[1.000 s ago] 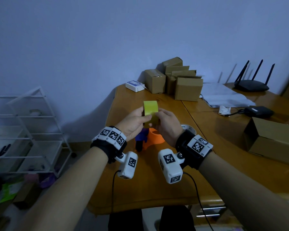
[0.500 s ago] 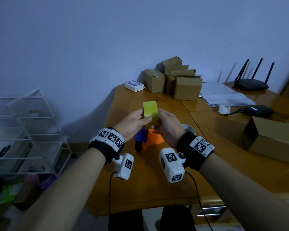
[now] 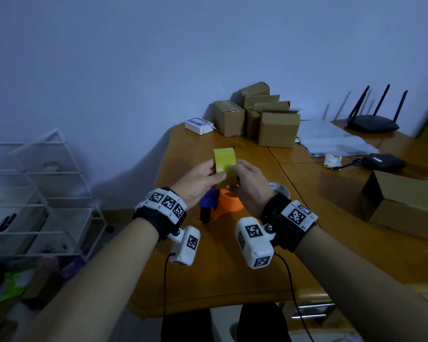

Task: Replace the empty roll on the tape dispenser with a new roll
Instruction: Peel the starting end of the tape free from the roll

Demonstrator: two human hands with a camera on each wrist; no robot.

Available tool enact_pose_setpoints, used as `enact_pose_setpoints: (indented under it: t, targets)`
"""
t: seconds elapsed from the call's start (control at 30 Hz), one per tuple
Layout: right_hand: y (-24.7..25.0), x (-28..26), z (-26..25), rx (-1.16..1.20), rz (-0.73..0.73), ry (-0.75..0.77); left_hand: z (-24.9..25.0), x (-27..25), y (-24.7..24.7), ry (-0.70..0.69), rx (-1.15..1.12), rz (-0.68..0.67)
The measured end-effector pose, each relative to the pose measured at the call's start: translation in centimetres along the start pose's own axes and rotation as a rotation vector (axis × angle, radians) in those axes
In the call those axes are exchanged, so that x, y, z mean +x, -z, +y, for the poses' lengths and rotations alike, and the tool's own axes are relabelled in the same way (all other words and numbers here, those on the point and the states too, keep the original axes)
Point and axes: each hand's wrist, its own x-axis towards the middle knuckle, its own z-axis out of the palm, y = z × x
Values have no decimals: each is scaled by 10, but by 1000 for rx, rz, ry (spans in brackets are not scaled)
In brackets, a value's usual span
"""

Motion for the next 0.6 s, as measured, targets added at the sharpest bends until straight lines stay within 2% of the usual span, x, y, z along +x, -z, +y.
enact_pose_setpoints:
  t: [0.6]
  targets:
    - [-2, 0, 2, -17, 37, 1, -6, 0, 1, -30, 48, 4]
